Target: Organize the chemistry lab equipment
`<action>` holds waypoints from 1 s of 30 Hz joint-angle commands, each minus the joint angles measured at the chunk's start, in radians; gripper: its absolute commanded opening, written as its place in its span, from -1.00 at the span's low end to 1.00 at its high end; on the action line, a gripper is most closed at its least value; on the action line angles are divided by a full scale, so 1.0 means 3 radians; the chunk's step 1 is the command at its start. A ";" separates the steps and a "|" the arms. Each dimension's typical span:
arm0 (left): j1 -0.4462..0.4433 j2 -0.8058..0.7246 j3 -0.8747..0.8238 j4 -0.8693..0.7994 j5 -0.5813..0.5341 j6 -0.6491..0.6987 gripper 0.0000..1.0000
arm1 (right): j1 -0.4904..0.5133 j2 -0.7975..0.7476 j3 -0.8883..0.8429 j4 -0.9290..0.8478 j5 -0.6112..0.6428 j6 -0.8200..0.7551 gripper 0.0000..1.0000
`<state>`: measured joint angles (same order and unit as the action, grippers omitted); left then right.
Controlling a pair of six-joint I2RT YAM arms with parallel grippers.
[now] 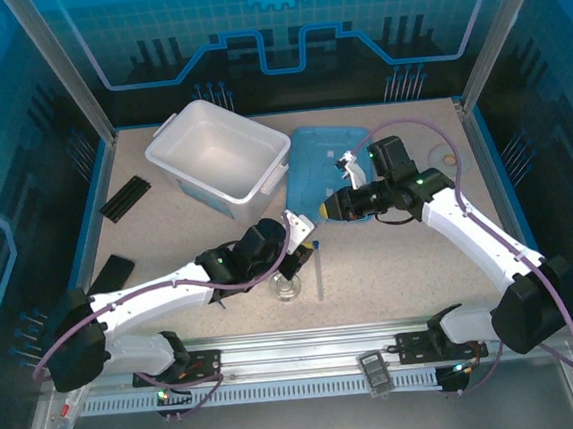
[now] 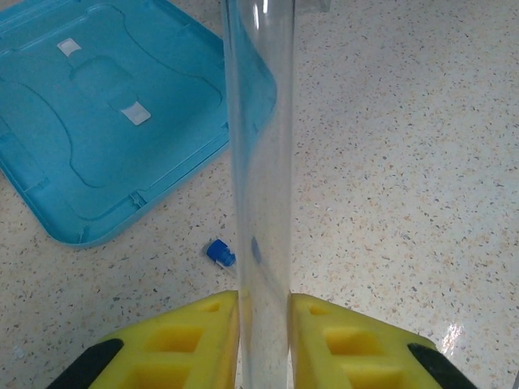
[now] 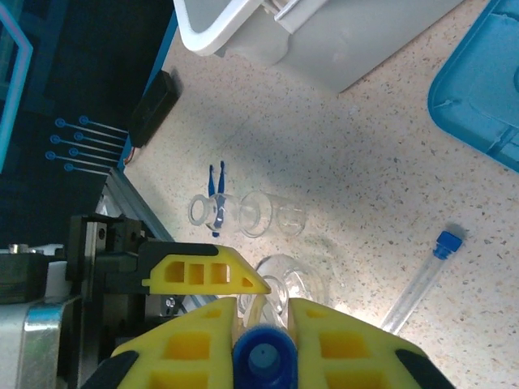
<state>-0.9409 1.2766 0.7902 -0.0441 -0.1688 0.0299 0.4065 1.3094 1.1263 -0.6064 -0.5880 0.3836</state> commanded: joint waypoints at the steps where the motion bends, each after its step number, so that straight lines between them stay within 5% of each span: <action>1: -0.0029 -0.0063 0.0015 0.0011 -0.0061 0.0074 -0.51 | -0.0013 0.0012 0.0105 -0.0129 -0.0066 -0.0070 -0.74; 12: -0.0029 -0.0126 0.0036 -0.0007 -0.0274 -0.0061 0.07 | -0.0264 -0.0216 0.0178 -0.0272 0.0495 -0.0034 -0.77; 23: -0.0029 -0.0189 -0.0005 -0.0023 -0.0311 -0.0291 0.28 | -0.0353 -0.0497 0.0109 -0.0191 0.2423 0.0095 -0.76; 30: -0.0029 -0.0216 -0.0042 -0.0055 -0.0312 -0.0409 0.33 | -0.0480 -0.0540 -0.0115 0.0226 0.3051 0.0158 -0.77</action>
<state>-0.9440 1.2411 0.7895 -0.0483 -0.2478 -0.0589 0.2916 1.1572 1.1164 -0.6094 0.1917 0.4088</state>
